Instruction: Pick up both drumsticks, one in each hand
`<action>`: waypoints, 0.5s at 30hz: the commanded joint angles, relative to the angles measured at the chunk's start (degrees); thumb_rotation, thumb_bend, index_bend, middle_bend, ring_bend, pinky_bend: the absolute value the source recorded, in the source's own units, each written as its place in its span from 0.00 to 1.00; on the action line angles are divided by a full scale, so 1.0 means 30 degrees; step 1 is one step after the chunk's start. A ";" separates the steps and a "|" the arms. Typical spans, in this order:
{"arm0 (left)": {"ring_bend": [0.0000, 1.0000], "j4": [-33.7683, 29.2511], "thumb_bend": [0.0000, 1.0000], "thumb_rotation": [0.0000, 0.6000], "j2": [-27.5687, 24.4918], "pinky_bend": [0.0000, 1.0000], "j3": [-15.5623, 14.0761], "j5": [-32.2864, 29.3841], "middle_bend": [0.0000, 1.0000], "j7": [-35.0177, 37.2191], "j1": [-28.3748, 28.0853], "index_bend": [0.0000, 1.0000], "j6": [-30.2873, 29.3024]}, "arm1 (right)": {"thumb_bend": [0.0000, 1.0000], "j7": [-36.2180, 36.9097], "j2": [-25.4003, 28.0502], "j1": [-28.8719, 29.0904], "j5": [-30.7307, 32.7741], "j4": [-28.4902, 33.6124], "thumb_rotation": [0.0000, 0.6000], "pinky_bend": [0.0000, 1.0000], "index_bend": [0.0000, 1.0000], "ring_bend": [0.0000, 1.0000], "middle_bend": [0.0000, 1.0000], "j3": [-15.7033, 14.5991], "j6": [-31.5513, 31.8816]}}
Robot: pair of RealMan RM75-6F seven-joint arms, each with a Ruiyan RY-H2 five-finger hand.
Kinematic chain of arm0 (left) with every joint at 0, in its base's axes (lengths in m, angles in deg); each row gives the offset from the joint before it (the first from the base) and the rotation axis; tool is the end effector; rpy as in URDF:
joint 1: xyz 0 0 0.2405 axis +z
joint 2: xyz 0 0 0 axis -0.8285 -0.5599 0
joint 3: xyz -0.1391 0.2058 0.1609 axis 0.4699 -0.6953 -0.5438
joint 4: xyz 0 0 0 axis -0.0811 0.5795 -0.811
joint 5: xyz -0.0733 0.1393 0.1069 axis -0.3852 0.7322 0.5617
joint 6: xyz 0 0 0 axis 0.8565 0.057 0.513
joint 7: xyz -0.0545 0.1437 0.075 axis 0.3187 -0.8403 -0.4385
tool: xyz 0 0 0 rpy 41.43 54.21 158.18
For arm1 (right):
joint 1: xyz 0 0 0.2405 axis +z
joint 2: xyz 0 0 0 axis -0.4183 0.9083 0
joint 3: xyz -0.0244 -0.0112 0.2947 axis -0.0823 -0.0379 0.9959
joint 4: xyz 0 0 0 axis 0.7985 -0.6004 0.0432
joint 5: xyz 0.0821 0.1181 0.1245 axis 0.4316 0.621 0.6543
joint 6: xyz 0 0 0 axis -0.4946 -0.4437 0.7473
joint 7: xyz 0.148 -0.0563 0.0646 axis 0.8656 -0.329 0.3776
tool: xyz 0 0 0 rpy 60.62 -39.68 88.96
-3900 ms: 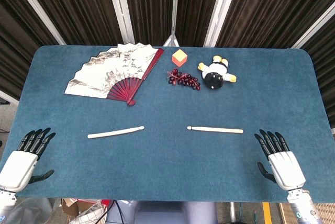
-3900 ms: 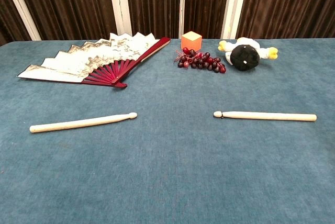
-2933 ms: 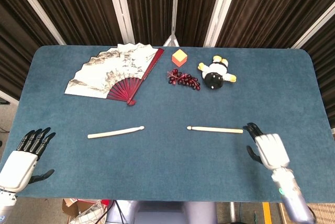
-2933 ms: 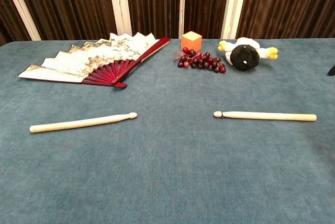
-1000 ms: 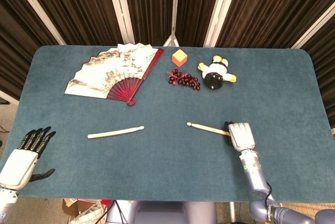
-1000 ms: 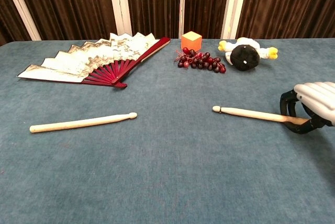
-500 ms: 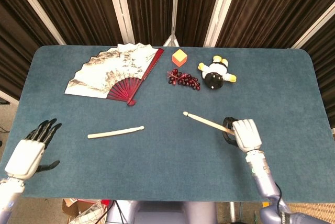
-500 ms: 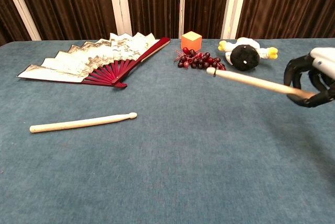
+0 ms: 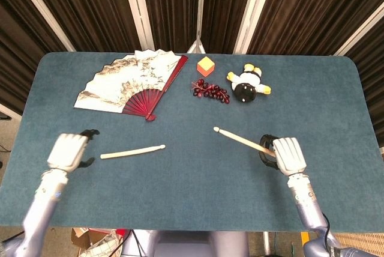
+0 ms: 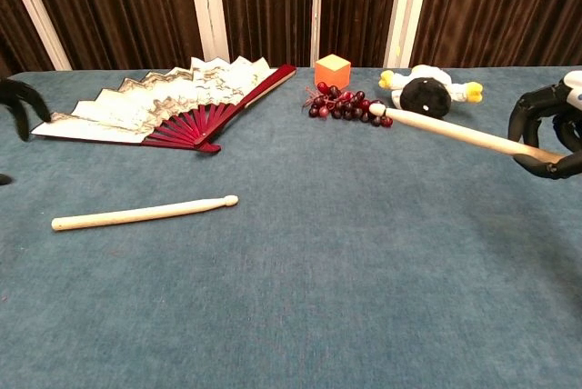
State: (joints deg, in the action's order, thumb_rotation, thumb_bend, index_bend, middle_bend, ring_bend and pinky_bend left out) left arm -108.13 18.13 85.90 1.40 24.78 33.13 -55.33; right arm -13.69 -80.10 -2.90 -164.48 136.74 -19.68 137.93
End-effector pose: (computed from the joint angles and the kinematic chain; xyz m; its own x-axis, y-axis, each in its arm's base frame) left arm -0.2537 0.3112 0.0875 0.5480 0.1969 0.8130 0.8364 -0.1432 -0.5291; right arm -0.2703 -0.3180 0.0609 0.2932 -0.0625 0.9540 -0.9416 -0.1914 0.2769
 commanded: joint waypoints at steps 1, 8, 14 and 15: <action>0.79 0.0391 0.36 1.00 0.1977 0.96 0.0638 -0.2295 0.42 -0.2209 -0.1420 0.33 0.0462 | 0.51 0.0038 -0.0003 -0.0003 0.0075 -0.0025 1.00 0.85 0.83 0.78 0.67 -0.0010 -0.0063; 0.79 0.1394 0.39 1.00 0.4310 0.96 0.0652 -0.5382 0.43 -0.4397 -0.2580 0.35 0.0087 | 0.51 0.0054 -0.0027 0.0013 0.0129 -0.0063 1.00 0.85 0.83 0.78 0.67 -0.0119 -0.0209; 0.79 0.2402 0.41 1.00 0.5413 0.96 0.0377 -0.6333 0.43 -0.5090 -0.3063 0.36 -0.0302 | 0.51 0.0105 -0.0063 0.0008 0.0206 -0.0196 1.00 0.85 0.83 0.78 0.67 -0.0155 -0.0275; 0.79 0.2569 0.41 1.00 0.5539 0.96 0.0336 -0.6399 0.43 -0.5133 -0.3125 0.36 -0.0358 | 0.51 0.0116 -0.0066 0.0012 0.0215 -0.0218 1.00 0.85 0.83 0.78 0.67 -0.0152 -0.0280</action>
State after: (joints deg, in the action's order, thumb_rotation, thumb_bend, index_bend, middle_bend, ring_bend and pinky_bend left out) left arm -101.23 34.05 87.21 -17.27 9.78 24.21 -56.01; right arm -13.36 -80.29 -2.87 -163.85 136.10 -20.14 137.10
